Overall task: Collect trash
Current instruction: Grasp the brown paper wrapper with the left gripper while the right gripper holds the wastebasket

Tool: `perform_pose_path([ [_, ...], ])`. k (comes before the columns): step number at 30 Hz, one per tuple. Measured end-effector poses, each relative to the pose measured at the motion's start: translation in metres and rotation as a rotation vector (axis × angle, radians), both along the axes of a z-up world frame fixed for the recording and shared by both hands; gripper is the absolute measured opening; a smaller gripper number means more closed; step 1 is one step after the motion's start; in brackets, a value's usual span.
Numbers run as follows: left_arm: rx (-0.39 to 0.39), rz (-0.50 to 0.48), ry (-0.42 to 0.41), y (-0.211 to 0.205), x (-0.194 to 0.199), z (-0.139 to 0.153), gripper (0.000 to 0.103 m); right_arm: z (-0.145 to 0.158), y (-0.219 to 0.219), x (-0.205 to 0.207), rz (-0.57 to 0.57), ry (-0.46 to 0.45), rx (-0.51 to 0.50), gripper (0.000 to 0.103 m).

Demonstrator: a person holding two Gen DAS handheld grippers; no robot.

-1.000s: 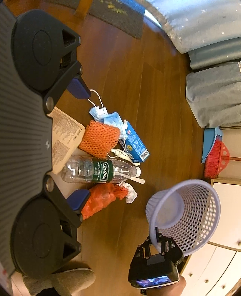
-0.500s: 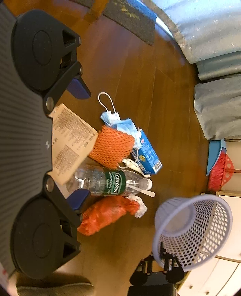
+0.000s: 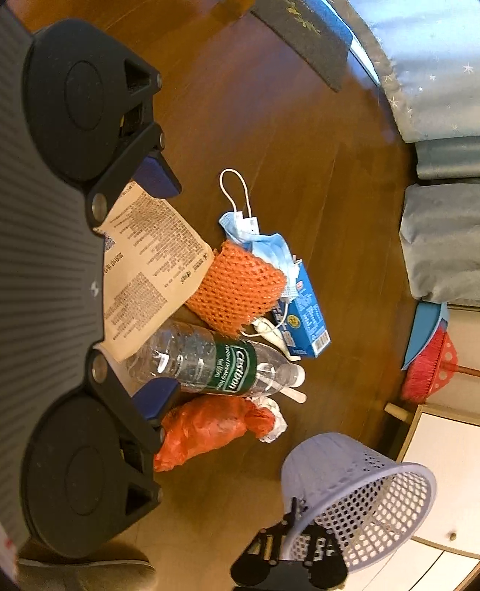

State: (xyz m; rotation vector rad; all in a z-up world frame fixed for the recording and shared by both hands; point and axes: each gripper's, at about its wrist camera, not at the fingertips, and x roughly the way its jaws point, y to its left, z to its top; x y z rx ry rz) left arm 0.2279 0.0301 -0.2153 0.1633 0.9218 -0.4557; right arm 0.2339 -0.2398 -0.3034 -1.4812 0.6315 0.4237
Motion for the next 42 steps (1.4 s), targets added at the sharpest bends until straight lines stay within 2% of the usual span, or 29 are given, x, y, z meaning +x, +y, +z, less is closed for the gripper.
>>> perform_pose_path([
  [6, 0.002, 0.035, -0.012, 0.008, 0.001, -0.002, 0.102, -0.002, 0.004, 0.005, -0.084, -0.039, 0.057, 0.004],
  [12, -0.017, 0.054, -0.019, 0.011, 0.002, -0.002, 0.102, -0.004, 0.013, 0.009, -0.101, -0.082, 0.09, 0.004],
  [19, -0.03, 0.069, 0.012, 0.014, 0.002, -0.01, 0.102, -0.002, 0.011, 0.009, -0.092, -0.076, 0.099, 0.004],
  [36, -0.024, 0.104, 0.024, 0.02, 0.003, -0.017, 0.101, -0.003, 0.014, 0.004, -0.095, -0.057, 0.105, 0.003],
  [42, -0.028, 0.149, 0.04, 0.027, 0.006, -0.022, 0.101, -0.003, 0.014, 0.004, -0.092, -0.051, 0.103, 0.002],
])
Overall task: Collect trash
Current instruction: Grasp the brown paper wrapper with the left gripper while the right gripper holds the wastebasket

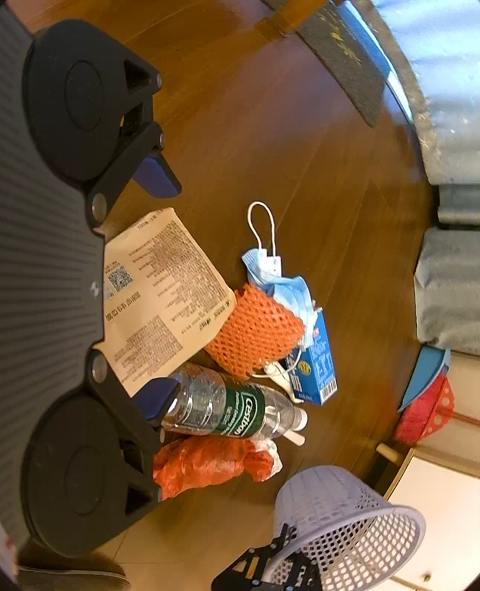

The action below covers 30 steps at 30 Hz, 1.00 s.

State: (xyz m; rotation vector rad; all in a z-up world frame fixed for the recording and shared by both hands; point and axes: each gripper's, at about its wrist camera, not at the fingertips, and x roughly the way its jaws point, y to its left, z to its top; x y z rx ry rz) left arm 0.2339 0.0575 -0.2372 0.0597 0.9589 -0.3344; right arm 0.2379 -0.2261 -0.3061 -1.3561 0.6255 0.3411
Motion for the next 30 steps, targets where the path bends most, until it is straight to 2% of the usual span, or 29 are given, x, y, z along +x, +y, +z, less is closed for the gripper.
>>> perform_pose_path([
  [7, -0.03, 0.048, 0.051, 0.003, 0.003, -0.011, 0.101, 0.0, 0.002, -0.001, 0.005, 0.008, -0.001, 0.002],
  [12, -0.076, 0.121, 0.13, 0.011, 0.005, -0.023, 0.101, 0.001, 0.002, -0.001, 0.003, 0.009, 0.001, 0.002],
  [15, -0.098, 0.155, 0.158, 0.016, 0.006, -0.031, 0.097, 0.0, 0.003, -0.002, 0.005, 0.008, 0.003, 0.002],
  [24, -0.18, 0.221, 0.232, 0.029, 0.016, -0.044, 0.071, 0.0, 0.002, -0.002, 0.013, 0.009, 0.0, 0.002],
  [27, -0.185, 0.222, 0.246, 0.031, 0.017, -0.048, 0.057, 0.0, 0.002, -0.002, 0.014, 0.009, 0.0, 0.002],
  [29, -0.187, 0.225, 0.253, 0.032, 0.017, -0.049, 0.042, 0.0, 0.003, -0.002, 0.013, 0.01, 0.001, 0.002],
  [30, -0.188, 0.225, 0.256, 0.032, 0.016, -0.049, 0.04, 0.0, 0.003, -0.002, 0.013, 0.01, 0.0, 0.002],
])
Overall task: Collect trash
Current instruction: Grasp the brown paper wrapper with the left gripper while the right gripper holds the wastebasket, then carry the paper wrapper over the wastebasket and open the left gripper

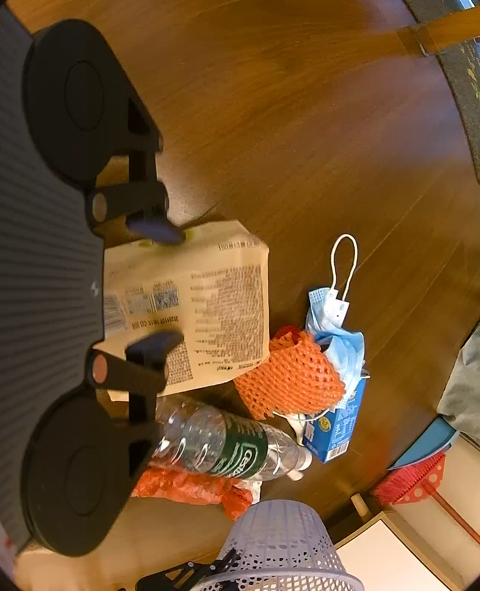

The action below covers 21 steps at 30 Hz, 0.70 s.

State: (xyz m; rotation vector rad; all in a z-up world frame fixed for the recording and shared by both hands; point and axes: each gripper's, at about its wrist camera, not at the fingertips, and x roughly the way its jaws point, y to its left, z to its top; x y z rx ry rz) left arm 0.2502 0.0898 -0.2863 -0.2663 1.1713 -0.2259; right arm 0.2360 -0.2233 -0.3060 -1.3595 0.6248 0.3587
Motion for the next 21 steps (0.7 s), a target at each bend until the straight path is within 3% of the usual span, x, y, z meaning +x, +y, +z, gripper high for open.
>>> perform_pose_path([
  [2, 0.004, -0.001, 0.005, 0.0, -0.001, -0.001, 0.026, 0.0, 0.0, 0.0, 0.0, 0.0, 0.0, 0.002],
  [7, 0.005, 0.005, 0.011, 0.002, -0.004, 0.001, 0.004, 0.001, 0.0, 0.001, 0.0, 0.0, 0.002, 0.002],
  [21, -0.084, 0.085, -0.066, 0.011, -0.006, 0.039, 0.0, 0.004, 0.002, 0.003, -0.029, -0.011, 0.04, 0.001],
])
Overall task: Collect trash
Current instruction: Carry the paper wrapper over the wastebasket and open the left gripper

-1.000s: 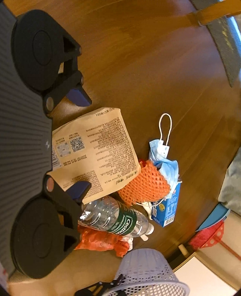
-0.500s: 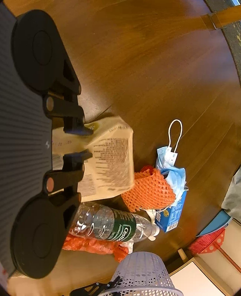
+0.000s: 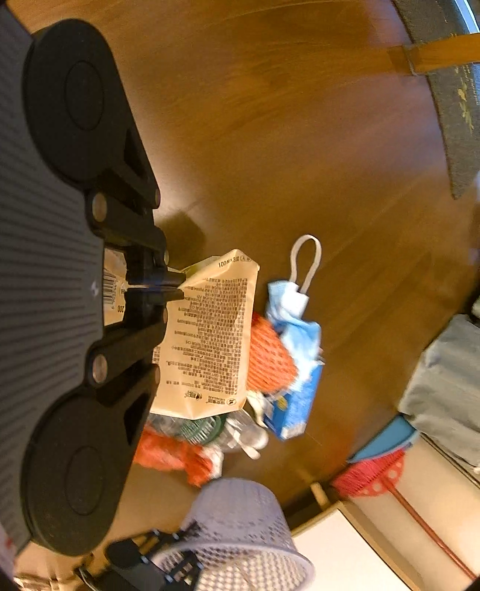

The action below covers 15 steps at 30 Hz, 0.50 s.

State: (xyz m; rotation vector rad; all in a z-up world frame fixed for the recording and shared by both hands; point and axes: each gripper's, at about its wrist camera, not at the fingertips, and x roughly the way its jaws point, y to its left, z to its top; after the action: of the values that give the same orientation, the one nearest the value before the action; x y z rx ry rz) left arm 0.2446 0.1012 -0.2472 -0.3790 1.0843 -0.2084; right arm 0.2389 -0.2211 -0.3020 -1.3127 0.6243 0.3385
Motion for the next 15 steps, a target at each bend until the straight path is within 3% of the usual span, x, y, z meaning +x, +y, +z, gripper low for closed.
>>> perform_pose_path([
  [10, -0.116, 0.016, -0.06, -0.018, 0.02, 0.046, 0.0, 0.0, 0.003, 0.0, -0.005, 0.0, 0.005, 0.001],
  [15, -0.164, -0.038, -0.086, -0.047, 0.032, 0.069, 0.0, -0.001, 0.004, -0.001, -0.009, 0.001, 0.009, 0.001],
])
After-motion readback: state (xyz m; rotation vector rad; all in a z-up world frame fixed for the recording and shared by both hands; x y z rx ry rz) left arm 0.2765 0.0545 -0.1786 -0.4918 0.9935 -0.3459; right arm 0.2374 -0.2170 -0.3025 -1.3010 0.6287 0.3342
